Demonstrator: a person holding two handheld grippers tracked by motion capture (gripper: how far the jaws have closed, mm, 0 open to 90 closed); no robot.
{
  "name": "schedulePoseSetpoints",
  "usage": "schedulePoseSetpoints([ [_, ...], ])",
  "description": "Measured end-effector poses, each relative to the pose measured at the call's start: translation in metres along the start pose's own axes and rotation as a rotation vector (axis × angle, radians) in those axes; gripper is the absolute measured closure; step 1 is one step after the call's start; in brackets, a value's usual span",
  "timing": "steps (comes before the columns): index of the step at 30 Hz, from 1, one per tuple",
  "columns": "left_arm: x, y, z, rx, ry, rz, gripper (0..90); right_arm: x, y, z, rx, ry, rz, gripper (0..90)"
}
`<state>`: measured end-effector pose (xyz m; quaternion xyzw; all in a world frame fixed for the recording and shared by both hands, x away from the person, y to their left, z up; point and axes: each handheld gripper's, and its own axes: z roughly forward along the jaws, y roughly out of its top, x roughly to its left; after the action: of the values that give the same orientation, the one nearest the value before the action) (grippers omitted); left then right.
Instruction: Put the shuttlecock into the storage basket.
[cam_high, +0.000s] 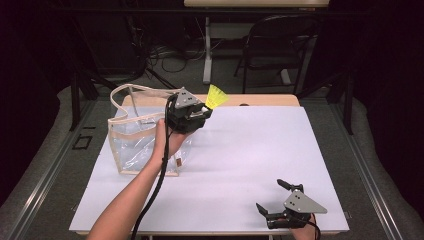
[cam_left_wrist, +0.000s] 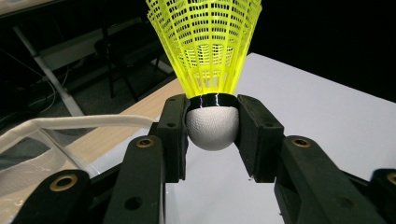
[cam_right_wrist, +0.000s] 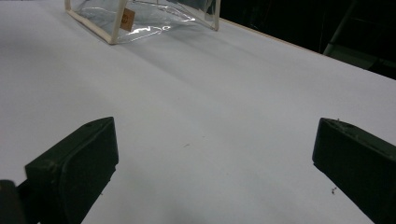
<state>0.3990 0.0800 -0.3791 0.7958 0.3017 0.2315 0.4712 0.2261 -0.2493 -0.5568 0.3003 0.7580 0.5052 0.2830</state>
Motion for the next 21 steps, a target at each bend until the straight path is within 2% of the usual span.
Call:
schedulePoseSetpoints([
  [10, 0.005, 0.004, -0.003, -0.007, 0.008, -0.004, 64.6, 0.000, 0.000, 0.000, -0.001, -0.001, 0.002, 0.0],
  [21, 0.019, 0.006, -0.012, -0.021, 0.035, -0.025, 64.6, 0.000, 0.000, 0.000, 0.000, -0.003, 0.000, 0.0],
])
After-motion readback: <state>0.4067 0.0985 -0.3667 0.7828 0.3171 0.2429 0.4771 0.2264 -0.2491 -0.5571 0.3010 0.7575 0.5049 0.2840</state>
